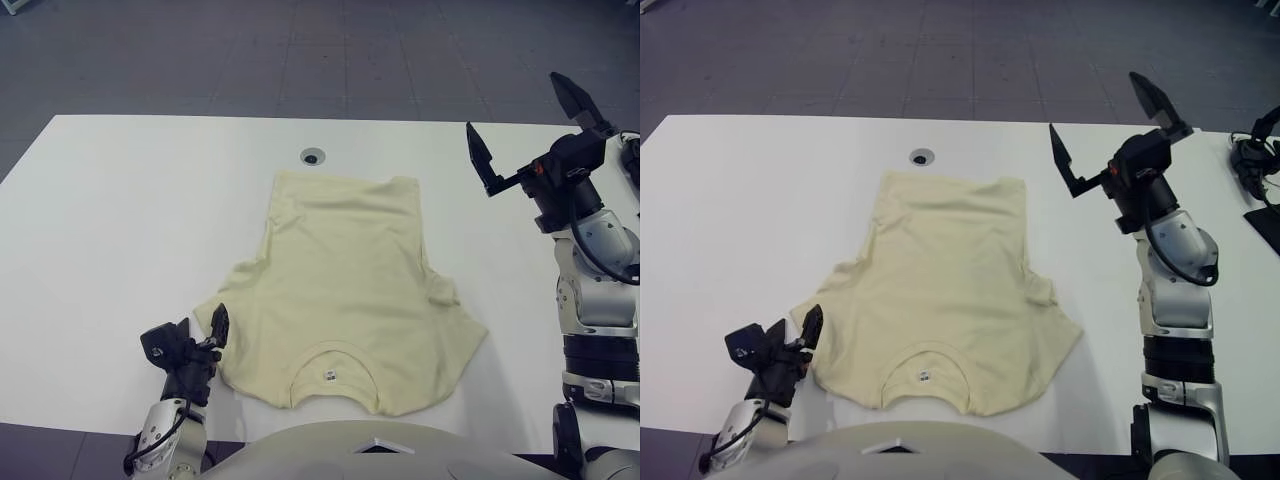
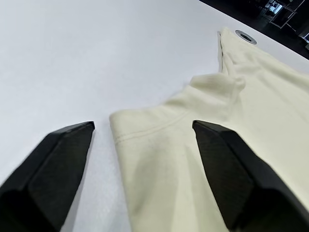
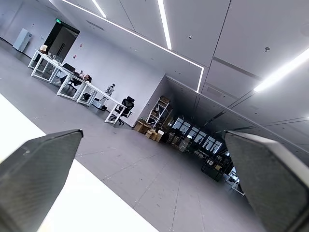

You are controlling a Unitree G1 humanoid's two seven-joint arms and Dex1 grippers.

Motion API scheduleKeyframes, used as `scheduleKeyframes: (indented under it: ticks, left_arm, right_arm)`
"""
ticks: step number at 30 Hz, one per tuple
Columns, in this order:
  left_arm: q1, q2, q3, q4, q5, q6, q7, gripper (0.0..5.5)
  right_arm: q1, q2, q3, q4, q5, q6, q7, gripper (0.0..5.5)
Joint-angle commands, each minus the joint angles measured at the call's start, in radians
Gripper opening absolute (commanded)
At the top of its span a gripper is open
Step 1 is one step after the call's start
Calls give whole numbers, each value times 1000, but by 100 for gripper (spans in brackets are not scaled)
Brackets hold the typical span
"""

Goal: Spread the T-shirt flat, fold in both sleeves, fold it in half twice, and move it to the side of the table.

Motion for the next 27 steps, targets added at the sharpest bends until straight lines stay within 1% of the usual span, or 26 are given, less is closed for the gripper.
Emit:
scheduleKeyframes:
  ticks: [1, 8, 11, 19, 27]
  left_arm:
    - [-15, -7, 5, 36, -12, 29, 22, 295]
    - [-28, -29, 6, 55, -16, 19, 40, 179]
    - [-28, -27, 3, 58, -13, 8, 46, 120]
    - [-26, -28, -7, 45, -1, -28, 48, 3]
    - [-12, -5, -62, 22, 82, -102, 27, 3]
  right_arm:
    - [7, 2, -11, -15, -11, 12, 8, 540]
    - [9, 1, -8, -15, -13, 15, 13, 540]
    - [10, 2, -7, -15, -15, 16, 16, 540]
    - [22, 5, -10, -11, -19, 16, 17, 540]
    - [22, 8, -10, 7, -27, 9, 16, 540]
